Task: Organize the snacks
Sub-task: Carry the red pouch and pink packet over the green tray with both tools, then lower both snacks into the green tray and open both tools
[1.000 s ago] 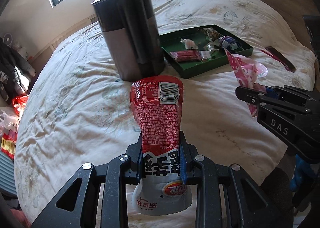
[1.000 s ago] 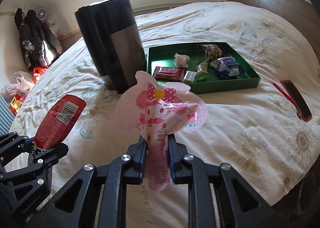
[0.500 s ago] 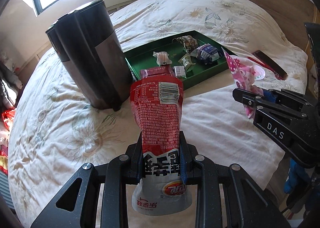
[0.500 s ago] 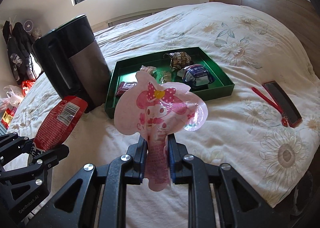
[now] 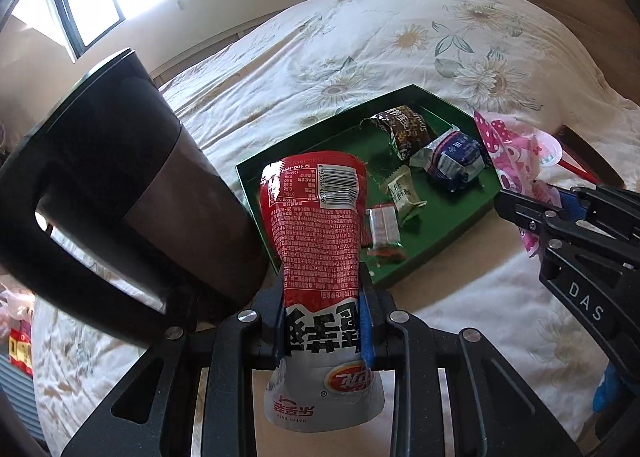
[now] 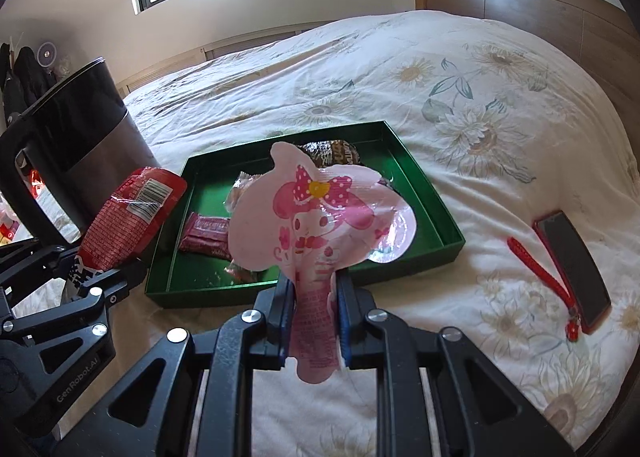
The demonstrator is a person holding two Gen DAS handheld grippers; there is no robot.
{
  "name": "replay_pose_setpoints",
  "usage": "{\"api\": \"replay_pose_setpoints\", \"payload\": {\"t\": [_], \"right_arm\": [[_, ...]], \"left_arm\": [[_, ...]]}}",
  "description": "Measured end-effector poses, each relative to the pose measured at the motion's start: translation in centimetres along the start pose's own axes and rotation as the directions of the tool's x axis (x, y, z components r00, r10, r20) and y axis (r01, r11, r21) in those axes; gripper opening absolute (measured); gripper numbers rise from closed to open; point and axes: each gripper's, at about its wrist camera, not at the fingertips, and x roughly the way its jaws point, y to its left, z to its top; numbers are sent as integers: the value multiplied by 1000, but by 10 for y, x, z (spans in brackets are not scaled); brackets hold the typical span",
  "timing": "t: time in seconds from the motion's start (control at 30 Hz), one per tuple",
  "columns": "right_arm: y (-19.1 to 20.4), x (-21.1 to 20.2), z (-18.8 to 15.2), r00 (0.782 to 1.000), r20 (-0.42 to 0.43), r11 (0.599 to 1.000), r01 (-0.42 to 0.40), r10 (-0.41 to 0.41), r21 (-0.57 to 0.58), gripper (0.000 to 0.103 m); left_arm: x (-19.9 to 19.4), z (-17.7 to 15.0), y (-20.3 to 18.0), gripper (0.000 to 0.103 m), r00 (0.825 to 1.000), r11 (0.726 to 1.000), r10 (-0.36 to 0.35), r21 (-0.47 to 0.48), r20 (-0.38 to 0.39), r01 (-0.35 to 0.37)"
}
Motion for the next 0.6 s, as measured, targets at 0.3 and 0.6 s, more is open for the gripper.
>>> {"api": "replay_pose_setpoints", "payload": {"t": [0.3,0.6], "right_arm": [[0,47,24,1000,-30,1000,-6,5,-31,42],[0,88,20,997,-76,999,-25,21,-44,43]], "left_arm": [[55,12,1,24,998,1000,24,14,-58,-23],[88,14,-1,25,996,1000,9,8,-88,-9]]}}
